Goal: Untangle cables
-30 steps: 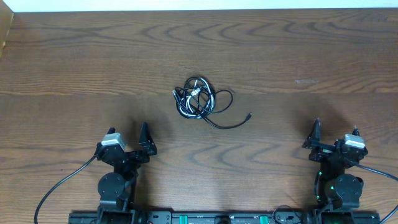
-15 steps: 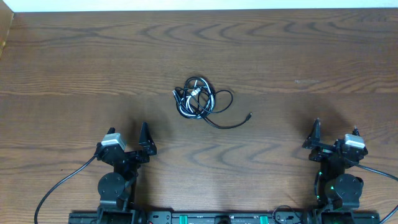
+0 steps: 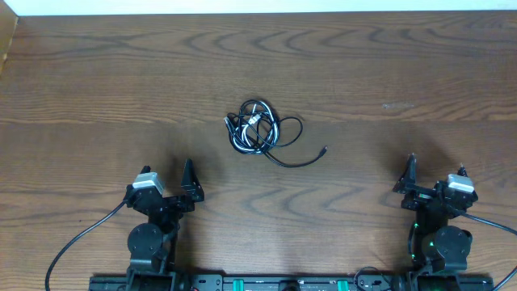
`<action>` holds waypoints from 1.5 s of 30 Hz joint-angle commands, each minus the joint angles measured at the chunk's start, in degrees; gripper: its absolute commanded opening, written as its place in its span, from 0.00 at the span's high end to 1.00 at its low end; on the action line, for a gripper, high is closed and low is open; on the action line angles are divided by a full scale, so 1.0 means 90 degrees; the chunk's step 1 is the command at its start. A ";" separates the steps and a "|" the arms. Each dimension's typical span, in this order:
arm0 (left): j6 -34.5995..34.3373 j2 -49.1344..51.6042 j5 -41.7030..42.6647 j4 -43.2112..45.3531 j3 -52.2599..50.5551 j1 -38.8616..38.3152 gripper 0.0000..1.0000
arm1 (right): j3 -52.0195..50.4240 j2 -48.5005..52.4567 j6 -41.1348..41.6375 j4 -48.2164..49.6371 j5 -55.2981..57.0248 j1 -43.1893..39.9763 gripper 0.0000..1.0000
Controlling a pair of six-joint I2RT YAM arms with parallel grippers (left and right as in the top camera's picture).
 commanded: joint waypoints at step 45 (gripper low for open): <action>0.1348 0.7108 0.1783 -0.3490 0.6438 0.0002 0.02 | -0.0010 -0.0066 0.0083 -0.0022 0.0010 -0.0056 0.01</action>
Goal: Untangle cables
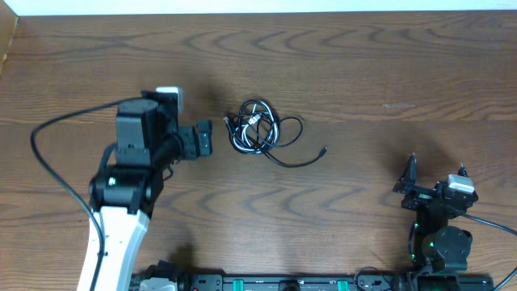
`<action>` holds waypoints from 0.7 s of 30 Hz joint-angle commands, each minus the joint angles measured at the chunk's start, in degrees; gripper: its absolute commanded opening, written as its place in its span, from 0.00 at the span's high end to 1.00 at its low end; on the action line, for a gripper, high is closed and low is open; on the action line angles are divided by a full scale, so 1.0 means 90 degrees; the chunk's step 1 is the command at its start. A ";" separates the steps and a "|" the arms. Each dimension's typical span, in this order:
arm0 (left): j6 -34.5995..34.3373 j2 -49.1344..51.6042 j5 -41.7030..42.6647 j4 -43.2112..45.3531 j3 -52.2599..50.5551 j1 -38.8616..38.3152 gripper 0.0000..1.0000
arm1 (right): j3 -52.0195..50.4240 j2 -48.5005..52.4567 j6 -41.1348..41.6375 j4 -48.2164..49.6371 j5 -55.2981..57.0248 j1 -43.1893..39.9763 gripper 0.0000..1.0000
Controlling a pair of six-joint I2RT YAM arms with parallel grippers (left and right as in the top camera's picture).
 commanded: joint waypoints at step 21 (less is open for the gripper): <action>0.1314 0.3781 0.1037 -0.2166 0.3713 -0.0379 0.02 | -0.0010 -0.0039 0.0083 -0.0017 0.0010 -0.0056 0.01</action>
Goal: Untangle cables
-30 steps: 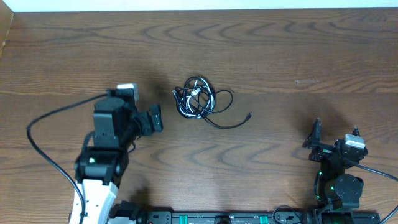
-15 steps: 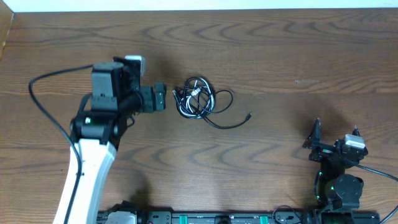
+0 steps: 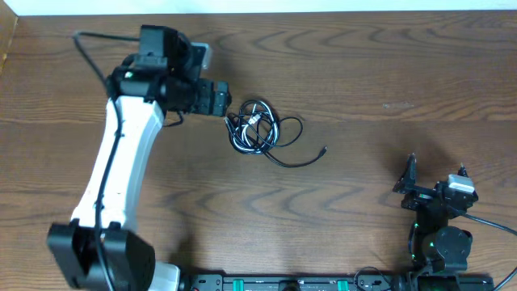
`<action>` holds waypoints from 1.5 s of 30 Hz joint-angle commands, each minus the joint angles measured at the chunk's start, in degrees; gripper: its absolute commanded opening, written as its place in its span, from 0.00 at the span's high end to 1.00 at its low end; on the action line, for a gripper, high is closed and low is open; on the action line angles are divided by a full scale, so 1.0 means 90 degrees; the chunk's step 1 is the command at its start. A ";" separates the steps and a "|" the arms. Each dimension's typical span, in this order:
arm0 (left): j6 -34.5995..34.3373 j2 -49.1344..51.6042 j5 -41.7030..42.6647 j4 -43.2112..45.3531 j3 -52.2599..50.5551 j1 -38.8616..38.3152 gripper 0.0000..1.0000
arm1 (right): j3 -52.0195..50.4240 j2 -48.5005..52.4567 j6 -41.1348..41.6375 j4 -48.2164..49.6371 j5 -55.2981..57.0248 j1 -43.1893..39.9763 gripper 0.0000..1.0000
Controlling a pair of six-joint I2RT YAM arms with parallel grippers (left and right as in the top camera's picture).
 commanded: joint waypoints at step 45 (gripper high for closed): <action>0.0408 0.3033 -0.0403 0.1093 0.0189 -0.1107 0.02 | -0.0010 -0.0039 0.0083 -0.0019 0.0010 -0.0056 0.01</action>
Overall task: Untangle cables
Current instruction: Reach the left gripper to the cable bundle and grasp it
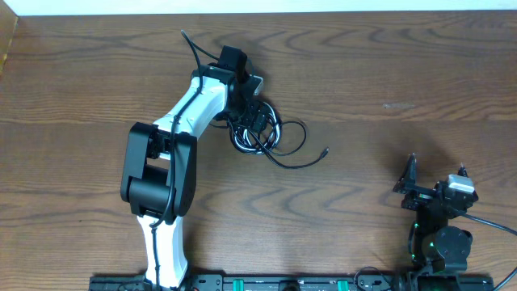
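A tangle of black and white cables (260, 139) lies in the middle of the table. One black loop (300, 129) runs out to the right and ends in a small plug (325, 150). My left arm reaches far forward, and its gripper (252, 115) is down on the upper part of the tangle. The wrist hides the fingers, so their state does not show. My right gripper (408, 173) is parked at the near right, far from the cables, with its fingers together and nothing in them.
The dark wooden table (388, 73) stretches wide around the cables. A pale wall edge (258, 6) runs along the far side. The left arm's own cable (192, 50) arcs over the wrist. The arm bases sit on a rail (283, 283) at the near edge.
My left gripper has moved right, from just left of the tangle to on top of its upper part. The black loop on the right has shifted slightly. The right arm is unchanged.
Both arms were parked at the near edge. Then the left arm was raised with its gripper left of the tangle. Later it stood closer, at the tangle's upper left. Now it rests on the tangle. The right arm stayed parked throughout.
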`<action>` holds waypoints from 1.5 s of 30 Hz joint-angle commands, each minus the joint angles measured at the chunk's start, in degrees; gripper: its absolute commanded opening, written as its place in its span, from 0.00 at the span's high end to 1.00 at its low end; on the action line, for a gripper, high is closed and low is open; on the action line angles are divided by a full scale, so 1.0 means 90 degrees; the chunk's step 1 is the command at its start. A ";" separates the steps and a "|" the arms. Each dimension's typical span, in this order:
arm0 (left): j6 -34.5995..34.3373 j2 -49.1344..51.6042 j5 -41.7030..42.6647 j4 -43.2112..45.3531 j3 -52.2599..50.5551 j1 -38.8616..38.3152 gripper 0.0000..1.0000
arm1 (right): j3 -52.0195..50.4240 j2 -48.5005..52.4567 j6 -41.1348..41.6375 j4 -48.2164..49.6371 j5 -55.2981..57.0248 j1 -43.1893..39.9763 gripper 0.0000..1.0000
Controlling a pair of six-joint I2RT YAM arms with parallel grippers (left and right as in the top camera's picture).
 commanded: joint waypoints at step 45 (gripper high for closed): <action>0.0129 -0.2341 0.0296 0.0583 -0.0114 0.0002 0.92 | -0.0010 -0.0039 0.0080 -0.0017 0.0010 -0.0056 0.01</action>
